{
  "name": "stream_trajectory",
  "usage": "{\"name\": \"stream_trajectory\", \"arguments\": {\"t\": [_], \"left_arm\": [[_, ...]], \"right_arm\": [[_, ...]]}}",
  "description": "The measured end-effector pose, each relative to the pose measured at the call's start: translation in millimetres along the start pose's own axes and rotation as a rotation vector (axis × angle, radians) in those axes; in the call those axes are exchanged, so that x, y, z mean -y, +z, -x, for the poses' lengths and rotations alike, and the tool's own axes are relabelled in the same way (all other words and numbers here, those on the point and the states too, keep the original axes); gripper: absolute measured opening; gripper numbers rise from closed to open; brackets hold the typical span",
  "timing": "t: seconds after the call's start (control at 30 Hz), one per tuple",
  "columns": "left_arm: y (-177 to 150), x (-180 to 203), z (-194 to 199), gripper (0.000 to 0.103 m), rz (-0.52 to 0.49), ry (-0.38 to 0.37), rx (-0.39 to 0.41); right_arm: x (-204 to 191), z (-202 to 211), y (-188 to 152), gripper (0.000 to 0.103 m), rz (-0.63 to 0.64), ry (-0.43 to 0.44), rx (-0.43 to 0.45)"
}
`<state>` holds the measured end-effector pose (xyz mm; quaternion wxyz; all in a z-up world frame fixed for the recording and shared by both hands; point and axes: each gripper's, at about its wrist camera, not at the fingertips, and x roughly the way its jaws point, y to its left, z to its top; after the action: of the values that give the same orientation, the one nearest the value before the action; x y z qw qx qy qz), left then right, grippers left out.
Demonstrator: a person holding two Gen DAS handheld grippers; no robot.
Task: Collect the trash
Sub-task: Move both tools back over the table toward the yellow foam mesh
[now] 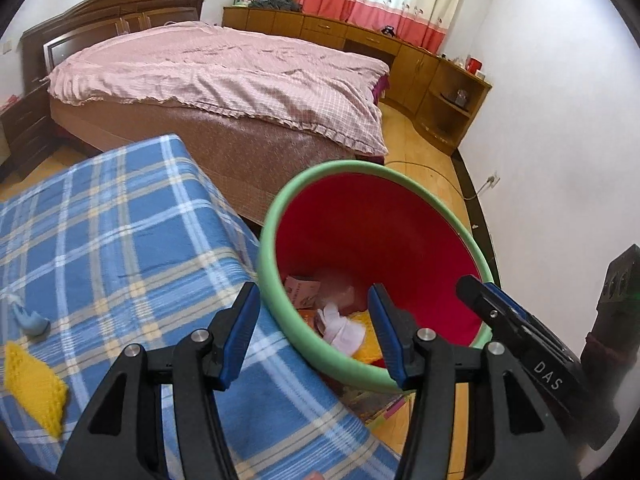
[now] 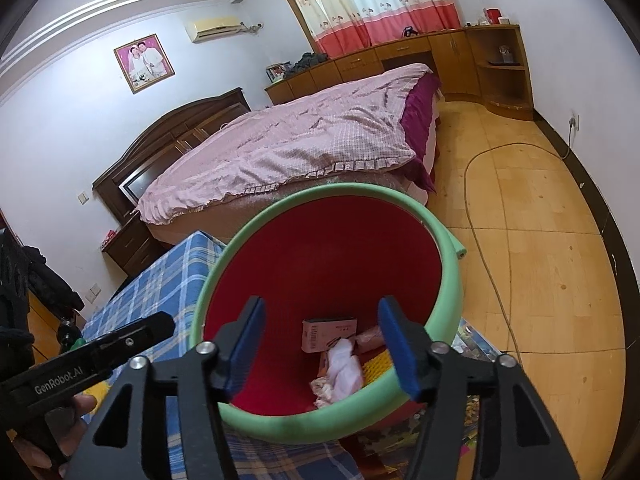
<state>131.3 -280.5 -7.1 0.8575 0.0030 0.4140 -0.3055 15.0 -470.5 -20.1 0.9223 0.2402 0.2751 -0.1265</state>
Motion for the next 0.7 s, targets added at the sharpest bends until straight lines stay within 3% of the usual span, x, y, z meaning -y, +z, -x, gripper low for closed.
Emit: {"name": "stream_trajectory", "arguments": {"t": [0.7], "left_arm": [[-13.3, -34.7, 73.7, 0.056, 0.052, 0.057, 0.081]], "right_arm": [[-51.1, 44.9, -2.8, 0.074, -0.011, 0.045, 0.000]]}}
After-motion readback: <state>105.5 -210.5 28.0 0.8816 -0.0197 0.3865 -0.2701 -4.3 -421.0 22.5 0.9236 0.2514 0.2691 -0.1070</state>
